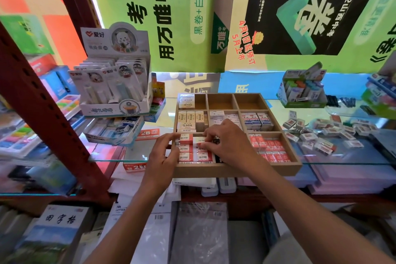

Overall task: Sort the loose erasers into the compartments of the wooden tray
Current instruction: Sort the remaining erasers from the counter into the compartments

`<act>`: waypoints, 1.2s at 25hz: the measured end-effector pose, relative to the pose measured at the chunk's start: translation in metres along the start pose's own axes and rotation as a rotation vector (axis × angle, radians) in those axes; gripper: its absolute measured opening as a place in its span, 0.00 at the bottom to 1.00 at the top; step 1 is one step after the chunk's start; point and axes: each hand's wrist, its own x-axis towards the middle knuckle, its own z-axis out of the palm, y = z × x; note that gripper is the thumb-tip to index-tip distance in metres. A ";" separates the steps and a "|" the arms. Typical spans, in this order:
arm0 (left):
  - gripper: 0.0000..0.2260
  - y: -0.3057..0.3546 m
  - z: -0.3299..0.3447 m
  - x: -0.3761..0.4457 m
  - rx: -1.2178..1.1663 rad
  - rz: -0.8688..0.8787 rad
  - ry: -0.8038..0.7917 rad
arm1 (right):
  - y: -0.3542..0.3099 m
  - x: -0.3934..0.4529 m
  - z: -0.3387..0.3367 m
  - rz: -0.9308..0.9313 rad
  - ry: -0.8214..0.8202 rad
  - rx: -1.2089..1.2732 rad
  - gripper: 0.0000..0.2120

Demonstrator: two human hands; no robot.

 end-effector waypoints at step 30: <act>0.11 0.134 0.228 -0.023 0.483 0.668 -0.211 | 0.226 -0.160 -0.096 0.399 0.623 0.208 0.12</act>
